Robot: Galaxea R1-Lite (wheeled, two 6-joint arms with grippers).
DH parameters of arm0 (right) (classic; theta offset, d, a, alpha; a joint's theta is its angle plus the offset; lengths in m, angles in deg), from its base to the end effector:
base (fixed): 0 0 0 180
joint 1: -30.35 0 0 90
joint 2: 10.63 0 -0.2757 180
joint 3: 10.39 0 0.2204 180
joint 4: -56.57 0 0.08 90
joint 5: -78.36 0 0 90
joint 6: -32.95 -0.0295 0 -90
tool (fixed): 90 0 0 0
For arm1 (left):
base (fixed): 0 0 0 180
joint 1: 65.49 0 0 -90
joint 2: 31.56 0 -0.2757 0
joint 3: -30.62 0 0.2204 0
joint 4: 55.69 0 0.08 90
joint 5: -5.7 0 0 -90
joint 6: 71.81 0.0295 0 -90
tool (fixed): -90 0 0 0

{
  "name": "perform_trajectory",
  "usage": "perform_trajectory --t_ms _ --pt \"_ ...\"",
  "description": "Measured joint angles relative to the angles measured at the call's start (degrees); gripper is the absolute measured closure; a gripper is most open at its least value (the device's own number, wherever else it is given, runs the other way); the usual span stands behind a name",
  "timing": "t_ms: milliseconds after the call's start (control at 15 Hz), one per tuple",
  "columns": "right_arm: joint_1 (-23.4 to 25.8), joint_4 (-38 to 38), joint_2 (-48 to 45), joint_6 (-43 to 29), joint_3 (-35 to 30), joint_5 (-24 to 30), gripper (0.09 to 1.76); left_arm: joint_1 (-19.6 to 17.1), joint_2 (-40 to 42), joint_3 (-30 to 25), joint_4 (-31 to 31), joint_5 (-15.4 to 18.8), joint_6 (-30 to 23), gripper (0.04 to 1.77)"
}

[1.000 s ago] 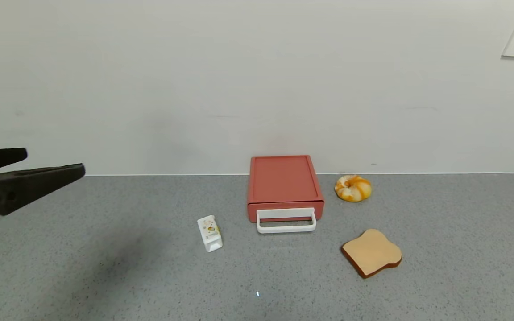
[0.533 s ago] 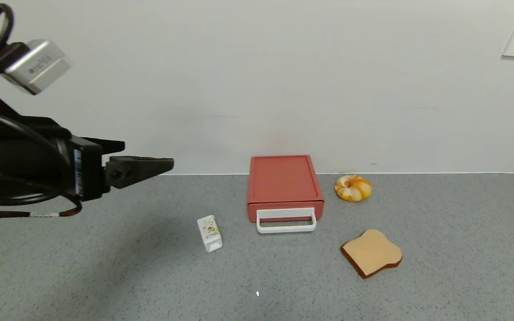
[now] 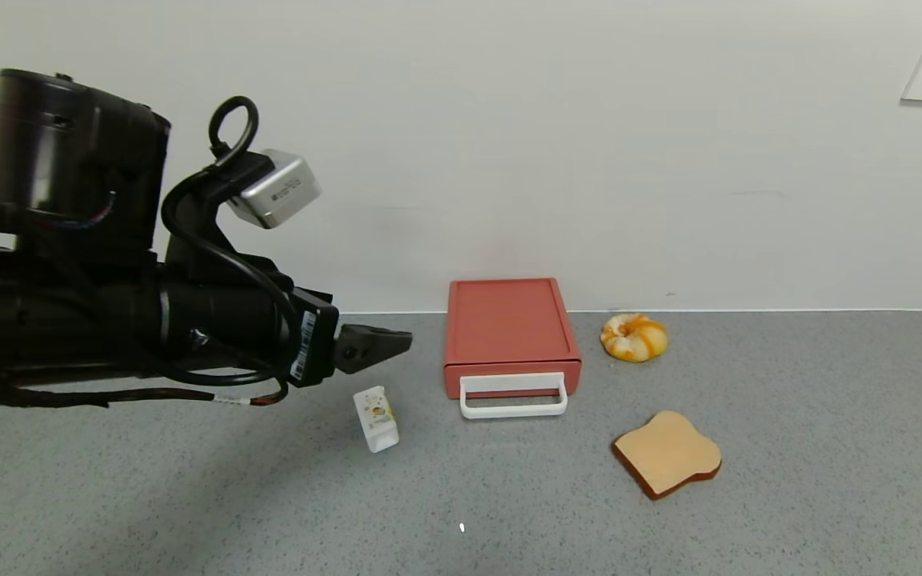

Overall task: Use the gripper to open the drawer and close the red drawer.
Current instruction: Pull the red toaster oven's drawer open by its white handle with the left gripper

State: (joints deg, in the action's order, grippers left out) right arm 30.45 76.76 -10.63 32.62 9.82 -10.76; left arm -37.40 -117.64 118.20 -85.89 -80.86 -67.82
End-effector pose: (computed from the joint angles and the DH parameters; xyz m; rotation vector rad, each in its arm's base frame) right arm 0.0406 0.0004 0.0762 0.0058 -0.0003 0.0136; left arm 0.2616 -0.1416 0.2283 0.1748 0.4768 -0.5560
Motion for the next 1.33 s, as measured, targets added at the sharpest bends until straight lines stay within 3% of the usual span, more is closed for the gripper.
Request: perform_trajectory --t_ms 200,267,467,733,800,1067,1333 --pt "0.0 0.02 0.0 0.0 0.0 -0.02 0.15 1.79 -2.93 0.11 -0.09 -0.96 -0.35 0.09" --pt "0.0 0.0 0.0 0.0 0.0 0.0 0.15 2.43 -3.86 0.11 -0.11 -1.66 -0.38 0.18" --pt "0.0 0.02 0.0 0.0 0.0 0.02 0.15 4.07 -6.42 -0.18 0.11 -2.8 -0.46 0.67" --pt "0.0 0.0 0.0 0.0 0.0 -0.02 0.15 4.66 -8.59 0.15 0.22 -2.95 -1.12 1.13" --pt "0.0 0.0 0.0 -0.02 0.0 -0.02 0.15 4.85 -9.05 0.52 0.13 -3.0 -1.71 1.7" --pt "0.0 0.02 0.0 -0.02 0.0 -0.02 0.15 6.42 -11.35 3.43 -0.41 -3.82 -8.84 1.7" --pt "0.0 0.02 0.02 0.0 0.0 0.0 0.15 8.81 -15.46 7.91 -1.02 -8.69 -15.88 1.7"
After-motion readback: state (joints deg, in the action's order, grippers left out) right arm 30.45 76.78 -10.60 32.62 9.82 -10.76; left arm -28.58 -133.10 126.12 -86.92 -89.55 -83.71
